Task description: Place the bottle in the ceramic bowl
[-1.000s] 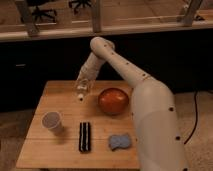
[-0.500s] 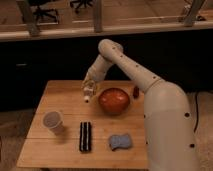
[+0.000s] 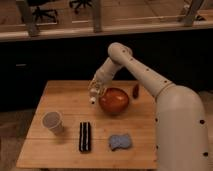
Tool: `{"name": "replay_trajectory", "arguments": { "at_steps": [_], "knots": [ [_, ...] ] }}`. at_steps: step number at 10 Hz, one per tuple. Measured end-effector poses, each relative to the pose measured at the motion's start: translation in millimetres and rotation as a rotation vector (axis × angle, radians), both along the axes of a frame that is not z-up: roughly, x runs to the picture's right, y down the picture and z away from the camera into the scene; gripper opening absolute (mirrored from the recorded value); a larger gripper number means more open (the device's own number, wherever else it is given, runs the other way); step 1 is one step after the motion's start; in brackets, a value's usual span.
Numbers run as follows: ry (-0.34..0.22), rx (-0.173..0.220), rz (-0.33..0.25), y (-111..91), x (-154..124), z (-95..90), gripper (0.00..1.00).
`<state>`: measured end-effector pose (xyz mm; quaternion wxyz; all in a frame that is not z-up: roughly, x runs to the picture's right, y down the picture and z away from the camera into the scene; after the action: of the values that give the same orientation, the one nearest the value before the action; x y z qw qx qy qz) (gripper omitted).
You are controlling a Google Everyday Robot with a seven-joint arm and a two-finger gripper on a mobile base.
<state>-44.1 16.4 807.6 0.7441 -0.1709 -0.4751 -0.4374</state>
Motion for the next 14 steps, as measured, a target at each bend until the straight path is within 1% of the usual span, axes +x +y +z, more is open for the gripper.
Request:
{"name": "replay_trajectory", "arguments": {
  "at_steps": [3,6,8,12,14],
  "knots": [
    [0.008,-0.004,0.033,2.7,5.3,2.0,0.0],
    [0.027,-0.005,0.065,4.4,24.6,4.5,0.0],
    [0.028,-0.006,0.076,5.0,22.9,4.8,0.0],
    [0.042,-0.01,0.112,6.9,46.9,9.6,0.0],
    [0.041,-0.01,0.122,8.4,47.0,11.7,0.0]
  ]
}}
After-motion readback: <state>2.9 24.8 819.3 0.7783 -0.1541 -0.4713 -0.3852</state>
